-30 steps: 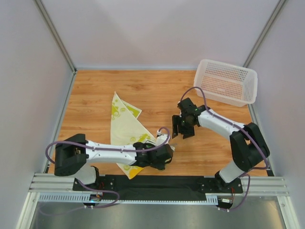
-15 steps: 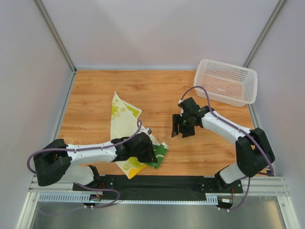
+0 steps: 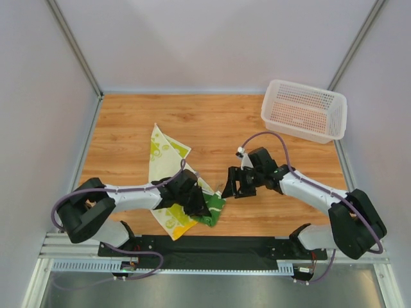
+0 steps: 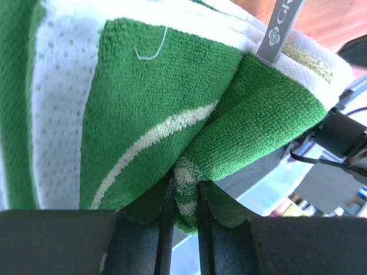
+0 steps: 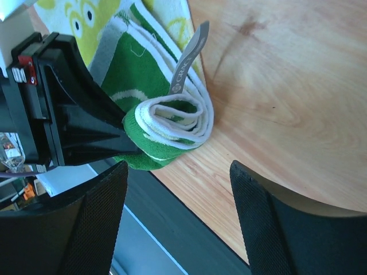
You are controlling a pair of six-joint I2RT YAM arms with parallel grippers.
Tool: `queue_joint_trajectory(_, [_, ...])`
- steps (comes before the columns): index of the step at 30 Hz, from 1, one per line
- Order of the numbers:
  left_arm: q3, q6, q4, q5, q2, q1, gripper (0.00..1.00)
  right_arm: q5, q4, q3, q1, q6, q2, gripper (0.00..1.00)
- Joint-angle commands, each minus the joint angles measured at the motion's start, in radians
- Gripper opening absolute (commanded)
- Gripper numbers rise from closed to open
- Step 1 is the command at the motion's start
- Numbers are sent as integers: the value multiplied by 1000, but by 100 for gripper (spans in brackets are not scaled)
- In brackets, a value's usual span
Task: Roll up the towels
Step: Roll the towel
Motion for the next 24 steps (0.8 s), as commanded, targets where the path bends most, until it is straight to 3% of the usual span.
queue_joint_trajectory(1, [-20,-3,12,45,47,17,26,-42,169,-45,39,50,9,73])
queue_joint_trajectory(10, [-55,-24,0,45,15,35,29,21,384,-74,126,124,157,69])
queue_joint_trajectory(15, [-83,-24,-19,30,-8,48,29,30,422,-62,152,124,225,64])
queue_joint_trajectory(18, [-103,-24,-8,34,-11,55,29,27,448,-59,162,127,251,53])
queue_joint_trajectory(19, [-110,-26,-2,36,-11,57,29,24,456,-59,165,130,256,43])
queue_joint_trajectory(22, [-121,-18,0,34,-13,58,29,24,465,-51,171,141,266,28])
queue_joint_trajectory(24, [-118,-7,-25,13,-21,58,31,30,447,-44,172,142,265,23])
